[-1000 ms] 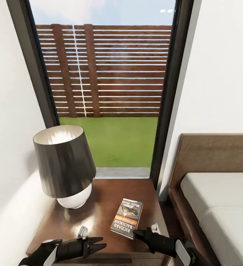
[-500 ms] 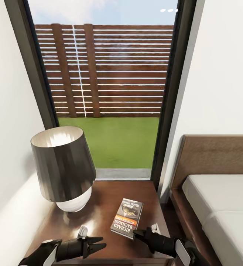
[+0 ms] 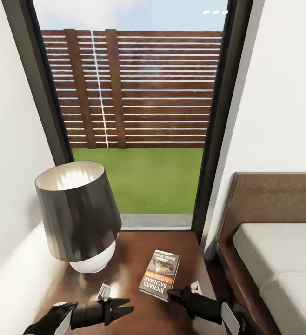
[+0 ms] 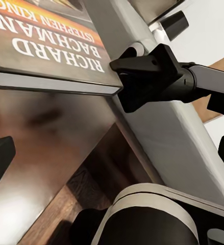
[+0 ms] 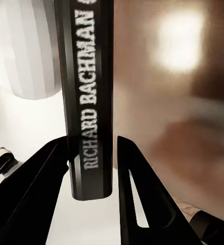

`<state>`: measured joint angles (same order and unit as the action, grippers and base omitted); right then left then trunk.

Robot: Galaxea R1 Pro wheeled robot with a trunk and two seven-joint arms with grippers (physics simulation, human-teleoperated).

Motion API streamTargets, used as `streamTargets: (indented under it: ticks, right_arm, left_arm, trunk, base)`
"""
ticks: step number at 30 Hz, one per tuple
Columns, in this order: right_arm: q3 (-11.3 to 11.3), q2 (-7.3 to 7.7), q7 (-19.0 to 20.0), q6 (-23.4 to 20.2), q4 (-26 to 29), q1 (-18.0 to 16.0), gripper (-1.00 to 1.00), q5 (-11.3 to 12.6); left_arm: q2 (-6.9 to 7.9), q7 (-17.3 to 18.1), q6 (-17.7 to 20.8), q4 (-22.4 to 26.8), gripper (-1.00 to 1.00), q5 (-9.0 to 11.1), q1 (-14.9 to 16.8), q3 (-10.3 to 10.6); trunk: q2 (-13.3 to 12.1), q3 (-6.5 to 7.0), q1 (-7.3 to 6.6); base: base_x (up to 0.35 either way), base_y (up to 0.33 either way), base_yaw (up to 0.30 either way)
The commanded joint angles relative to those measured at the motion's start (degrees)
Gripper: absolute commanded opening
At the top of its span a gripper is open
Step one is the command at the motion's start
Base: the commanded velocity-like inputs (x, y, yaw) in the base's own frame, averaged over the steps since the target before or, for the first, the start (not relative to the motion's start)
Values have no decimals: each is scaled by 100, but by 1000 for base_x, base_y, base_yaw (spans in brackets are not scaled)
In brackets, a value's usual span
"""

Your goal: In the bedroom, move the book from the bed onto either nightstand, and place the two sandals side by side next to the bed.

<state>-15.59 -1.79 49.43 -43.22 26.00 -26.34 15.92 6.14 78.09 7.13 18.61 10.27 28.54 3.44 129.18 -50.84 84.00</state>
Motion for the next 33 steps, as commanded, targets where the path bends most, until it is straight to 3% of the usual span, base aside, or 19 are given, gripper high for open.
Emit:
streamTargets:
  ticks: [1, 11, 33]
  right_arm:
    - [-32, -5, 7, -29, 1, -3, -100, -7]
    - [-32, -5, 9, -29, 1, -3, -100, -10]
    - [-40, -29, -20, -72, 7, -5, -100, -9]
  left_arm:
    - [6, 12, 60, 2, 100, 45, 2, 36]
    - [5, 13, 69, 2, 100, 45, 2, 39]
    - [6, 13, 68, 2, 100, 45, 2, 34]
  trunk:
    - [2, -5, -1]
    - [323, -149, 175]
    - [323, -149, 175]
  base:
    - [1, 0, 0]
    - [0, 0, 0]
    - [0, 0, 0]
